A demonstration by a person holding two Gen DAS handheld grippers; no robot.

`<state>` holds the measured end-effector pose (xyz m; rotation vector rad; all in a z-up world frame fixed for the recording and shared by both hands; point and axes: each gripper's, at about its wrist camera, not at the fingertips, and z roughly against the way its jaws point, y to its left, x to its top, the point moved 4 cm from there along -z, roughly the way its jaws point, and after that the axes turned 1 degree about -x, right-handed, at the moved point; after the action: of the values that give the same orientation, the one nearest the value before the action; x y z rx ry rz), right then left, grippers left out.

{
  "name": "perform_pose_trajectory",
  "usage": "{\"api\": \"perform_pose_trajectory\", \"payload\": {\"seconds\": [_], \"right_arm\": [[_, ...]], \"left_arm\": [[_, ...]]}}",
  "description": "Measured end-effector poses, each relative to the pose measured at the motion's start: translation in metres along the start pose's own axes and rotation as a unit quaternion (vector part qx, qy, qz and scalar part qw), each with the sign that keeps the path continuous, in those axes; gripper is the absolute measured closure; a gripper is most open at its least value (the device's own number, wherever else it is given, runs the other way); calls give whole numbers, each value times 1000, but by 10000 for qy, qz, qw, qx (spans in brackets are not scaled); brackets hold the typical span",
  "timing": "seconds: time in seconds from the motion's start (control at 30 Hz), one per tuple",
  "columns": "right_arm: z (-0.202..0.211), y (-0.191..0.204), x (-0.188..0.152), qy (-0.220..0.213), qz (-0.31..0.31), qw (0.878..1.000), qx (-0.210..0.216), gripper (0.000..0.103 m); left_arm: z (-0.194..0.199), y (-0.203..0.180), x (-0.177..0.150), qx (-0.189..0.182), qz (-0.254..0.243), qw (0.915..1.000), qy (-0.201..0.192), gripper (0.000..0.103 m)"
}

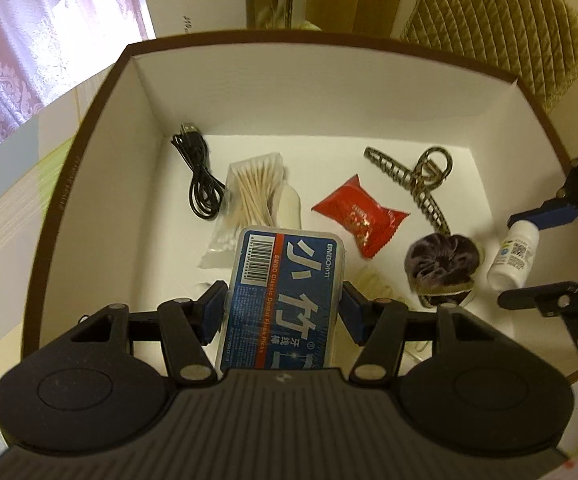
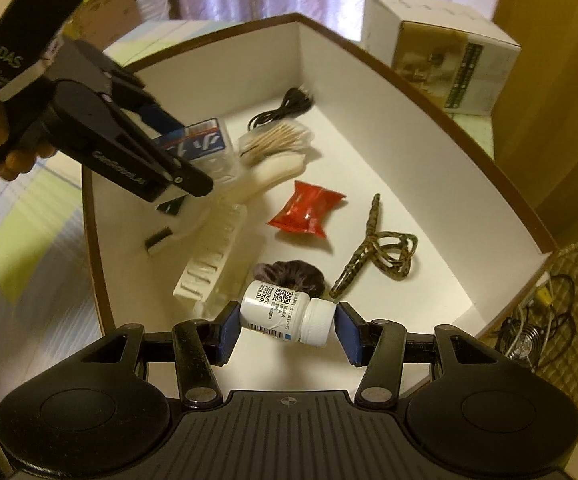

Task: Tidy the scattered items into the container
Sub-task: 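Lift and carry the toothpick box and white bottle over the brown box, then lower both items into the box and open both grippers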

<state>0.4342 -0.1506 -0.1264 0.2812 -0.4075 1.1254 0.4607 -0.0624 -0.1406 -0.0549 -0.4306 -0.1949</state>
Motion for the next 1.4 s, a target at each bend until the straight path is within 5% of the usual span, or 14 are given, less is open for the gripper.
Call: {"api": "perform_pose_trajectory", "payload": {"seconds": [0.47,0.87,1.4], "right_arm": [[-1,7,-1,279,855,9956,246,54],[-5,8,-2,594,1202,9904,329,54],[-20,6,-3,1122,1364,9831,489,54]], "left_arm": [[-4,-2,0,27,-246,9997,55,45],[25,5,-9,275,-137,9989,-364,20],[55,27,-3,470,208,9961,-711,17]]}}
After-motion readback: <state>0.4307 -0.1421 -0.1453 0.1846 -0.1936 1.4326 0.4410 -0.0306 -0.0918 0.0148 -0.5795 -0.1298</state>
